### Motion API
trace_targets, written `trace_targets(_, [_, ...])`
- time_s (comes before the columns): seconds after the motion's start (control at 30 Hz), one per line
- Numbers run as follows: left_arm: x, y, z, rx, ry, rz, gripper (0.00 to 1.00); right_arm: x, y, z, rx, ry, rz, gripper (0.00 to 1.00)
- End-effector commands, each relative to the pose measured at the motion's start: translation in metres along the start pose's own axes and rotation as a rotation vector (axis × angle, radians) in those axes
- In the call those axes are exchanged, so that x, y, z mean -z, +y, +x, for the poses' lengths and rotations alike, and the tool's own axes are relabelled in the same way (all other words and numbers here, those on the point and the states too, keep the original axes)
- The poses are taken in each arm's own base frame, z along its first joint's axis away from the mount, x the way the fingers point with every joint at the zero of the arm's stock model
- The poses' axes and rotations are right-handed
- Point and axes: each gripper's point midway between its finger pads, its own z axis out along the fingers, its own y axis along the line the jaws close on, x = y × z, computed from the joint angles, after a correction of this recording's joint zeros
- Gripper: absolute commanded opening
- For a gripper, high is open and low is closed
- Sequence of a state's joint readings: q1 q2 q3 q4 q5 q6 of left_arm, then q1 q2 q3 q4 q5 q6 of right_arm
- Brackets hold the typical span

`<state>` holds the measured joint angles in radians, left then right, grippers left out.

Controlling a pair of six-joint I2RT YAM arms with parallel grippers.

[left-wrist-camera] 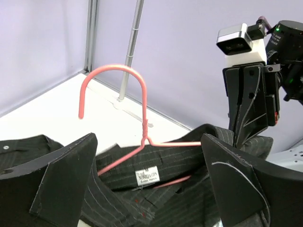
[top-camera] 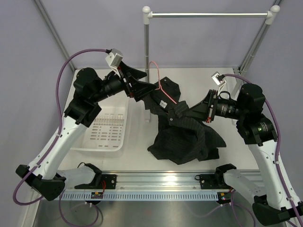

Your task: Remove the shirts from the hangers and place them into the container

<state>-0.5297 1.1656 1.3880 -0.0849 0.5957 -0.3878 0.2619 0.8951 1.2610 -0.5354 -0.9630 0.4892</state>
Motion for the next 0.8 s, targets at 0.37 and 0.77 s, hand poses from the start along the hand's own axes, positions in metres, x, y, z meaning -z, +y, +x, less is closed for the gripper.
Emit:
trace_targets(0.37, [-0.027, 0.01, 0.007, -0.087, 0.005, -0.075, 0.89, -0.003, 0.038, -0.017, 0.079, -0.035, -0.121, 0.0])
trace_targets(0.77, [-0.032, 0.022, -0.002, -0.06, -0.023, -0.161, 0.0, 0.001, 0.047, -0.009, 0.067, -0.025, -0.133, 0.0])
